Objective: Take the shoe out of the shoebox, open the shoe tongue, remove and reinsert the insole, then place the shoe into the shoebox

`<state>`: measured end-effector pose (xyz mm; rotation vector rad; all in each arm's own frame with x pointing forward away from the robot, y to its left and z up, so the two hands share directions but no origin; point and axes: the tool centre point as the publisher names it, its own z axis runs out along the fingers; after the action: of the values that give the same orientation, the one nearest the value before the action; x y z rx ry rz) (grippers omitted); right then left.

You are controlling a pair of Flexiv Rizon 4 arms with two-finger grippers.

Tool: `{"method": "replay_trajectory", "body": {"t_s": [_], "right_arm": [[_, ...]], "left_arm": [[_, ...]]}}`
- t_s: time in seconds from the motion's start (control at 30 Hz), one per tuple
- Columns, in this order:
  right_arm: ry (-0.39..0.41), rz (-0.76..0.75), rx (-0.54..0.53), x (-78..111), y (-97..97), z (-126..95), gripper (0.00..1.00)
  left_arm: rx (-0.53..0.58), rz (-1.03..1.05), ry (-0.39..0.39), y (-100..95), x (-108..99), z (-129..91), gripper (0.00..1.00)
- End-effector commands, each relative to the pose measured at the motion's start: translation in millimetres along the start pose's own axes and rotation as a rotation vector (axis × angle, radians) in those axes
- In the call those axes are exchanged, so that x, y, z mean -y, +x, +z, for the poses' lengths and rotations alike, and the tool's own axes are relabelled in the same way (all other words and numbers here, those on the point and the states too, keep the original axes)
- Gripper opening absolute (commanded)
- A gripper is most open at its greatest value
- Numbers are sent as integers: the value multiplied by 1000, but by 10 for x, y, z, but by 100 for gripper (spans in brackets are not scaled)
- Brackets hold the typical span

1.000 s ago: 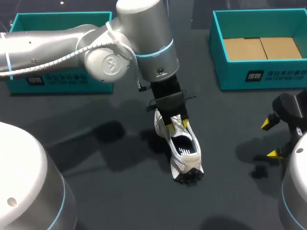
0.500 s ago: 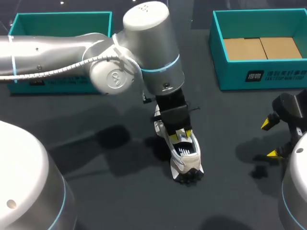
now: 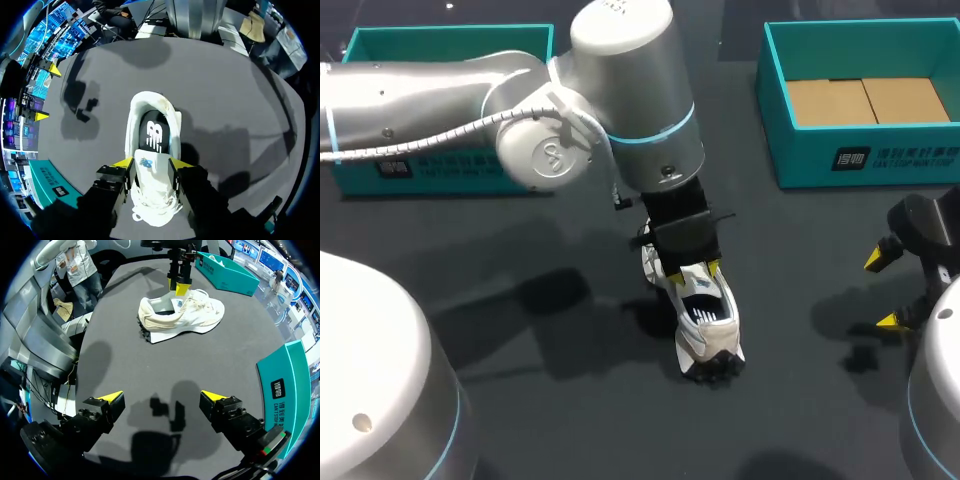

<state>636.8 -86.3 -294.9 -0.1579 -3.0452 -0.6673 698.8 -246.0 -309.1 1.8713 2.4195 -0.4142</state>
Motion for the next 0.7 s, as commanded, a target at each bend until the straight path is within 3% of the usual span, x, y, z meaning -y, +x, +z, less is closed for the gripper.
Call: {"method": "replay_trajectory", "body": {"t_s": [0.03,0.43,0.57,0.63,0.7], "right_arm": [[3,1,4,-3,20,2,100],[3,1,4,-3,20,2,100],[3,1,4,-3,20,2,100],[3,1,4,-3,20,2,100],[3,1,4,-3,20,2,100]], "left_arm": [[-40,-77,13,18,35,-436,100],[-40,-77,13,18,35,-436,100],[-63,-369,-10,111,164,-495,100],[1,-709,-120,105,217,-562,100],[1,-709,-120,105,217,-562,100]]}}
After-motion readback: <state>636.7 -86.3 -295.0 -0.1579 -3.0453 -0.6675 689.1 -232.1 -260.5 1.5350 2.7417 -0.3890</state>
